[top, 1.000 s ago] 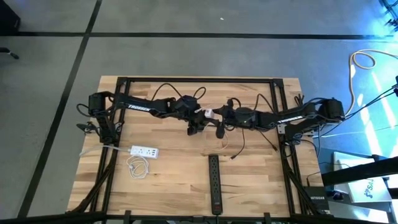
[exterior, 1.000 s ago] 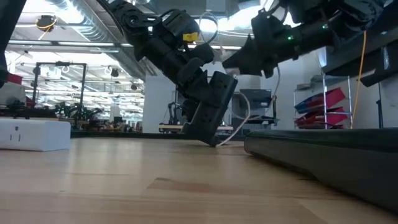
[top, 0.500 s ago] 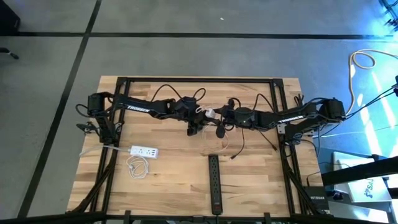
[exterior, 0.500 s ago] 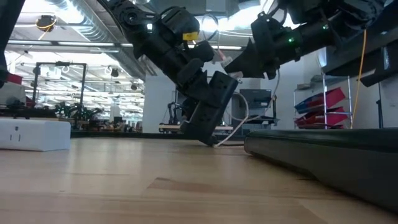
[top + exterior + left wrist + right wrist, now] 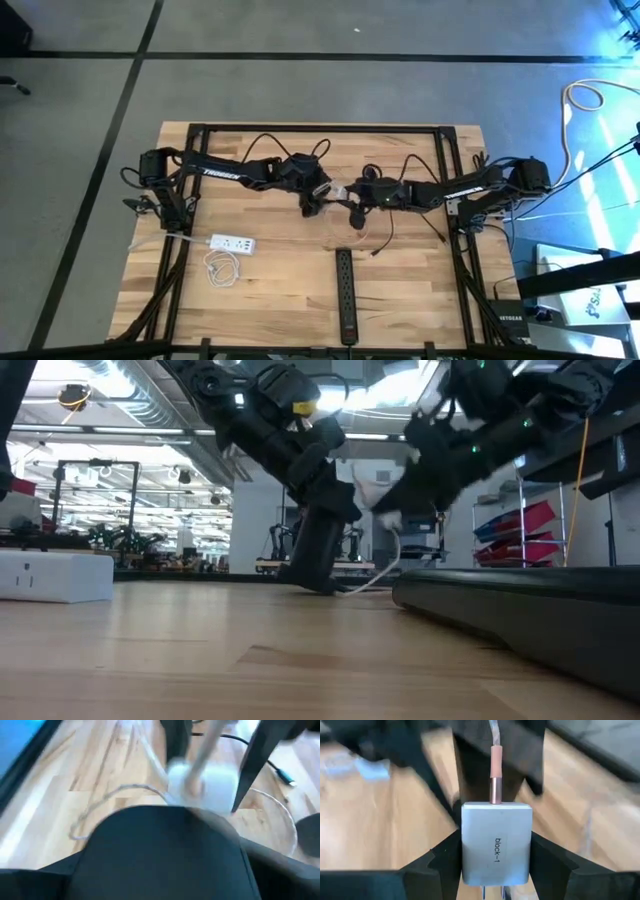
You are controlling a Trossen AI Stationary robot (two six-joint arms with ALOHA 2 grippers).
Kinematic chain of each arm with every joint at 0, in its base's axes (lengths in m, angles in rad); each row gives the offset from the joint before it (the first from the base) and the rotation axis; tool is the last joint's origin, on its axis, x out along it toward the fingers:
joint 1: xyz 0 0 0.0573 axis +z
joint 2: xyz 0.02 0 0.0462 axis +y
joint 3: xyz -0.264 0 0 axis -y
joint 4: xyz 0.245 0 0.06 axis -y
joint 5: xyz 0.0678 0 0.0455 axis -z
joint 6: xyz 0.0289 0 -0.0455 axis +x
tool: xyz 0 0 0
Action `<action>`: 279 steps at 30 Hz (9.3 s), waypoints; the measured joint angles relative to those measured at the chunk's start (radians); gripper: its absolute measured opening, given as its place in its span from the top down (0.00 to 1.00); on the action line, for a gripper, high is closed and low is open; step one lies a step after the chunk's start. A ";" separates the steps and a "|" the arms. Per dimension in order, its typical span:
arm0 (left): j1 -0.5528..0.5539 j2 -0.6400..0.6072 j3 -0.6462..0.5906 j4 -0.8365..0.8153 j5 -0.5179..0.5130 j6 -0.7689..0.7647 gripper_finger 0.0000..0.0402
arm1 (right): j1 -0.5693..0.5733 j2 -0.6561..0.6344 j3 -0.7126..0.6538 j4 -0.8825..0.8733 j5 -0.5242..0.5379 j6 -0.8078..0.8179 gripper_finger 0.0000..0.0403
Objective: Insert USB
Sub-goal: Insert the white USB adapter into the black outlet extension
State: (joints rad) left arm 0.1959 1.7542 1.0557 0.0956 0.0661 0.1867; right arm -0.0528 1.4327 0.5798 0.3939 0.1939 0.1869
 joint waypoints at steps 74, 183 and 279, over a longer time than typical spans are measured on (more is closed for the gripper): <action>0.111 0.419 -0.465 1.361 0.245 -0.258 0.07 | 0.001 -0.011 0.032 0.237 -0.083 -0.069 0.57; -0.220 0.408 -0.455 1.376 -0.601 1.200 0.35 | 0.006 0.232 0.014 0.643 -0.462 -0.052 0.57; -0.221 0.412 -0.433 1.474 -0.627 1.188 0.35 | -0.106 0.467 -0.117 1.070 -0.556 0.134 0.57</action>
State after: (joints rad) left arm -0.0251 2.1666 0.6228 1.5692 -0.5613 1.3743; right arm -0.1585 1.8999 0.4629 1.4640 -0.3618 0.3214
